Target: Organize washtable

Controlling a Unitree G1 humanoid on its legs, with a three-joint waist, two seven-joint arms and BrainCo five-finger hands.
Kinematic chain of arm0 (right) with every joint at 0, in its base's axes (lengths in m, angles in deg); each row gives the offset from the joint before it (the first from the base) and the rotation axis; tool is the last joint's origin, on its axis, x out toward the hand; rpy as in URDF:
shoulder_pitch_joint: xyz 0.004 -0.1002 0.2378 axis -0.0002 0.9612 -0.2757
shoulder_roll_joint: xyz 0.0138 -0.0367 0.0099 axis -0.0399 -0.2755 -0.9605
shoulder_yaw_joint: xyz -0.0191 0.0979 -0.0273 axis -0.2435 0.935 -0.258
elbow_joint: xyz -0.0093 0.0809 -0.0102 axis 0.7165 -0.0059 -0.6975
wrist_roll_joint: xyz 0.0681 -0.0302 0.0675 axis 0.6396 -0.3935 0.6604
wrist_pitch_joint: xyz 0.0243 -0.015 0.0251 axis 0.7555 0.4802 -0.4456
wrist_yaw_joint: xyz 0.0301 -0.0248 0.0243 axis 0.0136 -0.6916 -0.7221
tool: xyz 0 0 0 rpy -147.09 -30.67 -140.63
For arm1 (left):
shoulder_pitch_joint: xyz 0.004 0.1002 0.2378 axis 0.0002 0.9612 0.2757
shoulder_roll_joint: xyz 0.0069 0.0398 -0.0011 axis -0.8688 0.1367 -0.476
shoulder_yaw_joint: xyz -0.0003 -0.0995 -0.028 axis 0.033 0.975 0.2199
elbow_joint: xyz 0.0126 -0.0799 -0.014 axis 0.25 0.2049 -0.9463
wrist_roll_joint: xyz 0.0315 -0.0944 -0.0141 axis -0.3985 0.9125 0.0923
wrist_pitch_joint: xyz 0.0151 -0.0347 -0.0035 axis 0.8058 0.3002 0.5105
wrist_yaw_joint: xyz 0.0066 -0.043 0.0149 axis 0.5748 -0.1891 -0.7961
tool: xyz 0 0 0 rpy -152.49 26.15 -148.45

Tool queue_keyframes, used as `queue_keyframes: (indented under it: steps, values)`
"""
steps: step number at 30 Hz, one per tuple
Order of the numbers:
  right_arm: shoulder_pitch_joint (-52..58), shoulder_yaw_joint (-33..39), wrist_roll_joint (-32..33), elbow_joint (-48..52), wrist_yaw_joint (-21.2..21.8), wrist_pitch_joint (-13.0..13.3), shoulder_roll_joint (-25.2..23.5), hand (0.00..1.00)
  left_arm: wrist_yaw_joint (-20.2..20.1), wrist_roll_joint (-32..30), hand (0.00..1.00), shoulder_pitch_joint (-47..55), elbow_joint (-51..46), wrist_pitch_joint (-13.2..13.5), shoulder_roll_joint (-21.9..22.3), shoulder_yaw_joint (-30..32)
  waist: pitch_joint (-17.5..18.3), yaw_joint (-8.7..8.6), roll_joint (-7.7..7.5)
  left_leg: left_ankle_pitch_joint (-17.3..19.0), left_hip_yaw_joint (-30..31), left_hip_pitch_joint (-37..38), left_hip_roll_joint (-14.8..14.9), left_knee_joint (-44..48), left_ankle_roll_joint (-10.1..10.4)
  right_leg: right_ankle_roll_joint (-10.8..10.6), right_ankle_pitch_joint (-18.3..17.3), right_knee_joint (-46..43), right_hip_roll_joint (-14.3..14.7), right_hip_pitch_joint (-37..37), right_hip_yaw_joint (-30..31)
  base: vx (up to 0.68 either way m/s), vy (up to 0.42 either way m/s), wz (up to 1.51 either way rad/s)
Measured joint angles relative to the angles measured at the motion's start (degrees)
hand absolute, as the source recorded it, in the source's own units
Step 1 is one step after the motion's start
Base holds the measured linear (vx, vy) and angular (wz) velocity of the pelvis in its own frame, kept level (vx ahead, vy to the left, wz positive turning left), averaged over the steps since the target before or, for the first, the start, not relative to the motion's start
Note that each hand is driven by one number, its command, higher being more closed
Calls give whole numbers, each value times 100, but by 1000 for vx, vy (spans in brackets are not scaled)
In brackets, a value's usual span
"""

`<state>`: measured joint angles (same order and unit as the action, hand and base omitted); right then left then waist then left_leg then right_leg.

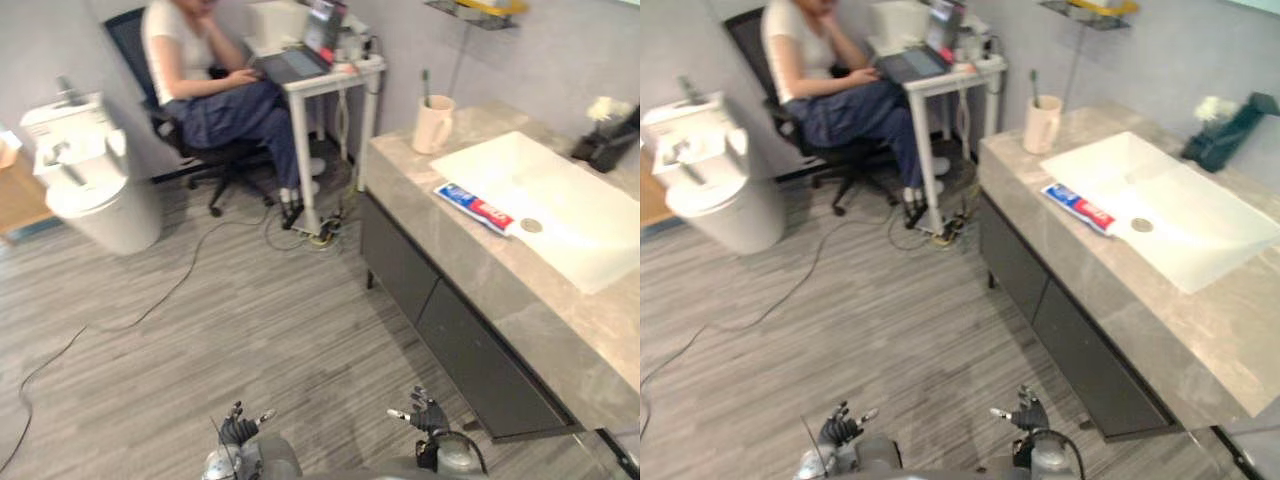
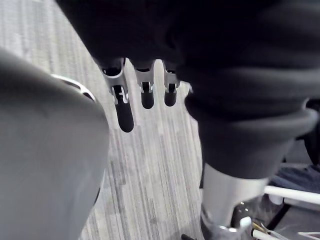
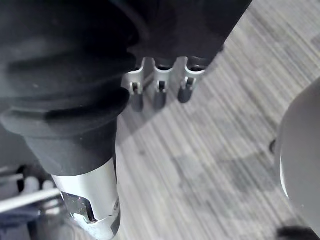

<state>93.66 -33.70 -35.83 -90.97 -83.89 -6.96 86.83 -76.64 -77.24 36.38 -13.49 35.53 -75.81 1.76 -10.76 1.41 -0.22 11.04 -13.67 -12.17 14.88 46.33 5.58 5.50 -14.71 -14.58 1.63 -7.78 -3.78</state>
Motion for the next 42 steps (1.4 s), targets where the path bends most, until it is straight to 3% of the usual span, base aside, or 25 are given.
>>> queue_keyframes:
  steps: [2, 3, 5, 6, 7, 8, 10, 11, 12, 14, 16, 19, 20, 21, 23, 26, 27, 29, 32, 34, 36, 38, 42]
  values:
    - [13, 79, -2, -22, -4, -35, -7, 0, 6, 3, 0, -46, -19, 44, -2, -12, -22, 107, -57, 10, 490, -154, -409, -953, -15, -50, -21, 115, -110, -181, 446, 384, 206, -127]
    - [1, 82, -2, -122, -3, -34, -11, 0, 8, 3, 0, -60, -19, 70, -25, -73, -18, 179, -111, -14, 892, -225, -684, -1630, 24, -174, -93, 170, -207, -231, 752, 290, 214, -117]
    - [70, 84, -4, -147, -2, -33, 1, 0, 14, 34, 0, -31, -12, 89, -9, -131, 66, 209, -29, -66, 1373, -305, -793, -2316, 84, -405, -320, 244, -218, -324, 1117, 392, 349, -141]
    - [87, 89, -8, -177, -3, -45, 6, 0, 10, 46, 0, -27, -4, 80, -23, -138, 144, 252, 1, -296, 1342, -307, -787, -2050, -52, -503, -521, 92, -276, -347, 1431, 440, 430, -137]
    - [136, 98, -12, -184, 0, -63, -12, 0, 5, 37, 0, -17, -2, 82, -88, -144, 211, 253, -114, -113, 1171, -293, -819, -1933, -101, -542, -581, -78, -345, -297, 1547, 560, 479, -119]
    - [253, 94, -15, -139, 3, -49, -135, 0, 0, 34, 0, -12, 29, 67, -203, -155, 380, 235, -377, 77, 867, -175, -911, -1861, -261, -605, -545, -737, -507, 16, 1643, 453, 353, -86]
    - [305, 95, -16, -125, 13, -44, -191, 0, -1, 33, 0, -45, 114, 53, -287, -183, 394, 210, -415, 328, 544, 29, -933, -1798, -416, -843, -408, -1634, -608, 428, 1629, 406, 312, -80]
    - [276, 91, -16, -105, 17, -41, -196, 0, 4, 32, 0, -101, 189, 33, -312, -199, 387, 203, -425, 515, 336, 278, -946, -1808, -542, -1228, -154, -2535, -688, 839, 1514, 403, 337, -86]
    - [239, 94, -16, -95, 27, -26, -201, 0, 7, 31, 0, -109, 231, -2, -336, -326, 375, 203, -407, 638, 111, 564, -943, -1865, -619, -1288, -145, -3325, -803, 1216, 1274, 305, 254, -84]
    - [169, 93, -21, -93, 27, -17, -214, 0, 9, 29, 0, -123, 279, -21, -333, -414, 353, 173, -369, 722, -104, 1036, -946, -2099, -681, -1152, -226, -3915, -978, 1665, 579, 305, 205, -61]
    - [99, 102, -57, -110, 24, 11, -224, 0, 9, 29, 0, -130, 365, -28, -334, -463, 347, 91, -342, 721, -240, 1470, -945, -2525, -682, -928, -368, -3770, -980, 1913, -28, 260, 113, -35]
    - [66, 242, -78, -123, 16, 39, -197, 0, 4, 25, 0, -154, 488, -37, -328, -573, 331, 75, -247, 715, -435, 1917, -974, -2958, -667, -823, -354, -2636, -922, 2054, -810, 239, 54, -23]
    - [76, 262, -91, -137, 10, 35, -167, 0, 0, -33, 0, -160, 505, -32, -336, -599, 339, 74, -266, 723, -442, 2015, -1077, -3062, -627, -428, 46, -1845, -844, 1999, -896, 202, 21, -1]
    - [83, 314, -82, -168, 12, 38, -158, 0, -4, -80, 0, -176, 522, -33, -345, -598, 329, 69, -285, 738, -413, 2065, -1156, -3102, -588, -393, 62, -1674, -857, 1999, -882, 320, -3, -2]
    - [60, 483, -78, -178, -4, 38, -5, 0, -10, -137, 0, -229, 653, -48, -150, -616, 361, 46, 21, 670, -361, 2164, -1079, -3083, -393, -446, 17, -1451, -829, 1761, -949, 348, -7, 3]
    - [89, 515, -36, -173, -15, 30, 100, 0, -16, -249, 0, -248, 634, -43, -92, -615, 359, -64, 145, 468, -341, 1771, -855, -1840, -59, -447, 17, -1049, -774, 1339, -1004, 302, -44, 5]
    - [113, 513, 2, -164, -21, 28, 99, 0, -18, -258, 0, -239, 605, -42, -90, -612, 326, -53, 88, 382, -340, 1615, -781, -1383, 32, -446, 17, -917, -749, 1210, -990, 224, -1, -25]
    - [124, 510, 113, -229, -111, -54, 99, 0, -47, -297, 0, -174, 503, -19, -105, -613, 323, -29, 54, 661, -204, 1268, -612, -787, -99, -446, 18, -650, -711, 881, -795, 176, 57, -45]
    - [106, 607, 118, -340, -128, -55, 92, 0, -106, -295, 0, -111, 363, 0, -110, -612, 322, -12, 27, 734, 194, 933, -539, -1293, -179, -518, 60, -506, -698, 758, -354, 162, 175, -70]
    - [108, 633, 116, -342, -129, -46, 101, 0, -99, -295, 0, -111, 380, 20, -101, -640, 360, -14, 85, 510, 723, 878, -582, -2217, -61, -684, 149, -468, -655, 794, -92, 125, 304, -93]
    - [175, 666, 115, -394, -115, -45, -19, 0, -98, -299, 0, -122, 449, 17, -298, -788, 517, -78, -115, 426, 488, 1049, -805, -2564, -169, -990, 342, -122, -801, 809, 246, 126, 254, -73]
    - [326, 697, 114, -394, -117, -62, -133, 0, -106, -300, 0, -230, 543, 7, -340, -796, 599, -51, -286, 425, 333, 1057, -885, -2571, -171, -1044, 513, 92, -884, 791, 340, 96, 192, -47]
    - [349, 723, 116, -405, -120, -68, -161, 0, -115, -313, 0, -300, 664, 0, -338, -961, 606, -53, -300, 362, -85, 1329, -963, -2828, -278, -1102, 869, 354, -938, 776, 583, 6, 133, -49]
